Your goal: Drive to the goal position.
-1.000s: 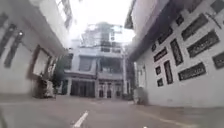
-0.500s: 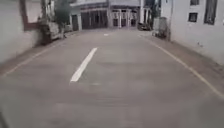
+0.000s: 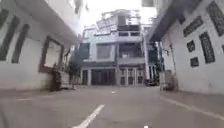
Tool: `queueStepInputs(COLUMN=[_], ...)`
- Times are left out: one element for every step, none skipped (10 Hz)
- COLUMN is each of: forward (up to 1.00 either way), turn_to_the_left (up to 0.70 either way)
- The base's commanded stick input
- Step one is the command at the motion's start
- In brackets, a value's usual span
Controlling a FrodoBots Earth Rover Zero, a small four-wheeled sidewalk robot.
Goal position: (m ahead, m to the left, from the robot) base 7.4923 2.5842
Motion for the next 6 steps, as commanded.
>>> queueStepInputs(forward=[1.0, 1.0, 1.0, 1.0, 1.0, 1.0], turn_to_the_left=[0.05, 0.05, 0.05, 0.05, 0.05, 0.05])
